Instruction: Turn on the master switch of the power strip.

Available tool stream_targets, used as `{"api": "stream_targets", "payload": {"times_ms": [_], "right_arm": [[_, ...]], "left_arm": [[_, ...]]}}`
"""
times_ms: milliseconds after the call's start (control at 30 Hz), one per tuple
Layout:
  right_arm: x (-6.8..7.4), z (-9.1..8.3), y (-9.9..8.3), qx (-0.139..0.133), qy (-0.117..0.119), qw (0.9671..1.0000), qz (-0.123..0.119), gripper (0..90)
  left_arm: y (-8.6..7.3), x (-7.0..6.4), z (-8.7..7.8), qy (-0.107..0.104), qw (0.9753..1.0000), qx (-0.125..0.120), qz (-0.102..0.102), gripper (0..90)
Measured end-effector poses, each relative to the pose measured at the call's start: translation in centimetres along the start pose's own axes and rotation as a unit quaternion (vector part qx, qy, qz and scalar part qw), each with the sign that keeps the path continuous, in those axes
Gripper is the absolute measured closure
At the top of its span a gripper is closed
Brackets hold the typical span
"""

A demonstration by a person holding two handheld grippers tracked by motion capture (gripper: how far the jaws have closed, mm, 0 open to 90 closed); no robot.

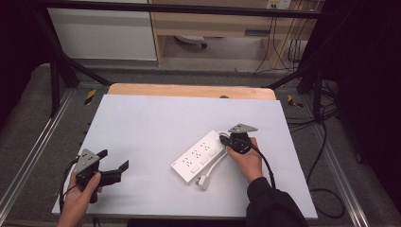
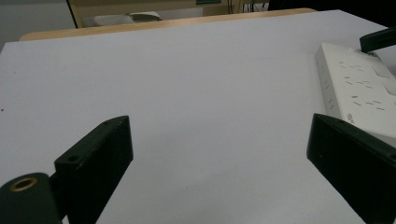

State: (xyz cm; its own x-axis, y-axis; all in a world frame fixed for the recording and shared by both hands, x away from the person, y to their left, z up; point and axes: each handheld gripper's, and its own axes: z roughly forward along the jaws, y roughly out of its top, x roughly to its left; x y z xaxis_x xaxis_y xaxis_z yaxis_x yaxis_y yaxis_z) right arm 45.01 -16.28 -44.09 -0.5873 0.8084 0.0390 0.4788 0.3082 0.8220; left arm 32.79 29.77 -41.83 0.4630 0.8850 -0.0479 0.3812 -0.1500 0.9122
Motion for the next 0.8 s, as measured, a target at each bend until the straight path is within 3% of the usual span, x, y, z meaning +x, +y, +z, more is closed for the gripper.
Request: {"api": "stream_targets", "payload": {"times_ms": [800], "right_arm": [[0.00, 0.24, -0.32, -0.009, -0.003, 1.0000, 0.003, 90.0]], "left_arm": [[-0.03, -0.03, 0.01, 0.000, 1.0000, 0.001, 0.000, 7.2]]}}
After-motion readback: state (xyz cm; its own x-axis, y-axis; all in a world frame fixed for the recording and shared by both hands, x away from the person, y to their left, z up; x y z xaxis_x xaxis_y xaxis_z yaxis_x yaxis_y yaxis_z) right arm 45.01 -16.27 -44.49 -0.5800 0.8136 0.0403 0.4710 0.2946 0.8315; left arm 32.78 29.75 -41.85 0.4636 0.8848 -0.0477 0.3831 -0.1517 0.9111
